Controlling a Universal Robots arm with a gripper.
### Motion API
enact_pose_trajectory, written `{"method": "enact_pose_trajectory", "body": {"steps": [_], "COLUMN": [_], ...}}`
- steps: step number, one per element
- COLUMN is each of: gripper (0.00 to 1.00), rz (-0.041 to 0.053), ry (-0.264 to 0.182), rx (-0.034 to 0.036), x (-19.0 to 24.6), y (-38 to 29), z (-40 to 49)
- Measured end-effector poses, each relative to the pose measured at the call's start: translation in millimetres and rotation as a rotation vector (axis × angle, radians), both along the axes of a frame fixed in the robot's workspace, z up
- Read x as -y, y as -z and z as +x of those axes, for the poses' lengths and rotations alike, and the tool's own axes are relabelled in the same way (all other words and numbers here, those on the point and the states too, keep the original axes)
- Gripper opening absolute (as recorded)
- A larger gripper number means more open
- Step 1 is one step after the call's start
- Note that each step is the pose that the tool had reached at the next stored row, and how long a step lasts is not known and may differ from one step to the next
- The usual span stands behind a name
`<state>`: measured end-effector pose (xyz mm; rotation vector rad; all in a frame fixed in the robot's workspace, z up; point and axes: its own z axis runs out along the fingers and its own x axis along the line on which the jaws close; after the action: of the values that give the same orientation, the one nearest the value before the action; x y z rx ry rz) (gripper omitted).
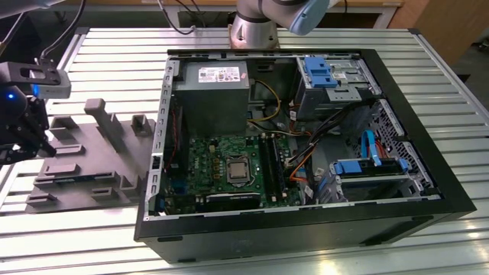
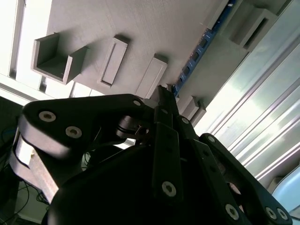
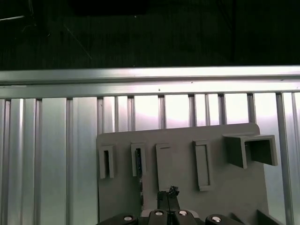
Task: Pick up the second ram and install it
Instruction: 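Pick up the second ram and move it above second insertion slot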
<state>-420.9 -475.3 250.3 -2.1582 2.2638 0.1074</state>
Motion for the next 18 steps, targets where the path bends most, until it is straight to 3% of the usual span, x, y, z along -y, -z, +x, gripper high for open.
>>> {"method": "enact_pose_trajectory", "body": {"steps": [6,18], "gripper": [0.11,0.11], "rz": [0.0,0.0], "ry": [-0.002,-0.007], "rx": [0.0,0.0], "x": [2.6,12.5], "y": [0.6,4.4], "z": [0.0,0.0]}}
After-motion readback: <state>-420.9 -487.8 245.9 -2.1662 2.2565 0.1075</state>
